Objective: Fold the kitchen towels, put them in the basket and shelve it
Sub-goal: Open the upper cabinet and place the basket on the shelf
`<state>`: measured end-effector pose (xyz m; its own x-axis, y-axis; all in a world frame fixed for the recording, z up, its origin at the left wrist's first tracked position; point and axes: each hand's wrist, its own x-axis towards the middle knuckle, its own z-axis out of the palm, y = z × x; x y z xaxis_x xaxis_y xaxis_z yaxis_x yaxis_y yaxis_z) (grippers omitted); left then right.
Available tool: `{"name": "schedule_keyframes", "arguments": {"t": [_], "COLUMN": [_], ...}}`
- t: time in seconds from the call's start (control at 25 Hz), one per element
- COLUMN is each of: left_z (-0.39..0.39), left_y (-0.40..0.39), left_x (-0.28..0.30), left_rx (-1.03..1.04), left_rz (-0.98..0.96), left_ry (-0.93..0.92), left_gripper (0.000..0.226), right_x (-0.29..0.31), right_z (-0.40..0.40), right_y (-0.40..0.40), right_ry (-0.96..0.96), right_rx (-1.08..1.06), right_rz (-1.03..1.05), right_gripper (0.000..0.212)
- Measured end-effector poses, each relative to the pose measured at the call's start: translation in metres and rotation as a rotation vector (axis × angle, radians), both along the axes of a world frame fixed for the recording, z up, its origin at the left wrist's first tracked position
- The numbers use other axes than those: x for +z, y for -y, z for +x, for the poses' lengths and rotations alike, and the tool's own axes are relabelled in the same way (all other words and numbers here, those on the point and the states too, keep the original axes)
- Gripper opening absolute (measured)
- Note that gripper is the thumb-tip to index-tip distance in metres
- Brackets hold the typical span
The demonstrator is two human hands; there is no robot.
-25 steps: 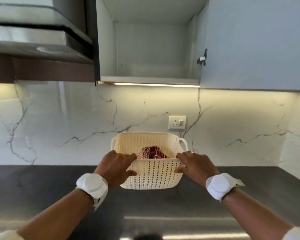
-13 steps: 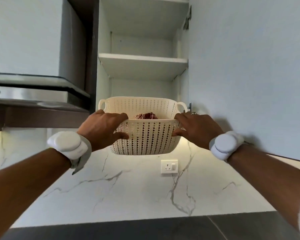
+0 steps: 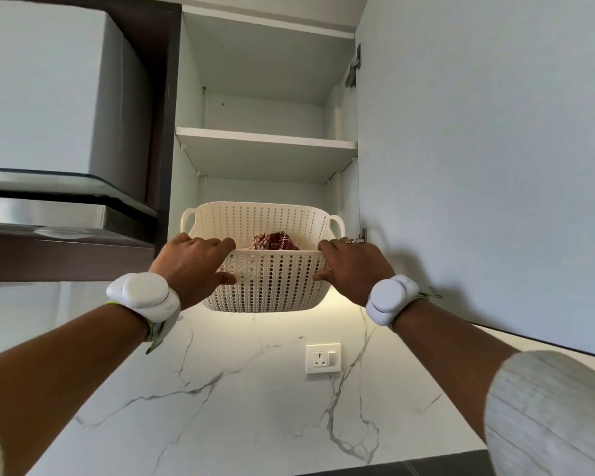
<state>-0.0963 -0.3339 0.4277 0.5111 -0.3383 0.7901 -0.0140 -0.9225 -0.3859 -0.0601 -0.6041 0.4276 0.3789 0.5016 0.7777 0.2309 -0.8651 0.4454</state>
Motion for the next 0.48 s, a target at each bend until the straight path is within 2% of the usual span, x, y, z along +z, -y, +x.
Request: {"name": "schedule_keyframes", "arguments": {"t": [0.32,0.4,0.48], "left_z": [0.051,0.065,0.079], "left_y": [0.0,-0.003,-0.007], "left_x": [0.026,0.027,0.024], "left_rx": [0.05,-0.013,-0.12], "left_rz": [-0.009,-0.083,-0.197], "left_ry": [0.025,0.073,0.15], "left_gripper": [0.055,0.061,0.077], "right_x": [0.021,0.028,0.035], "right_z": [0.033,0.04,0.05], "right_y": [-0.01,-0.016,-0.022], "right_ry": [0.065,0.06,0.056], "right_rx": [-0.008,-0.002,0.038], "right_rz": [0.05,0.076,0.138], "right_gripper": [0.05,0.055,0.058]}}
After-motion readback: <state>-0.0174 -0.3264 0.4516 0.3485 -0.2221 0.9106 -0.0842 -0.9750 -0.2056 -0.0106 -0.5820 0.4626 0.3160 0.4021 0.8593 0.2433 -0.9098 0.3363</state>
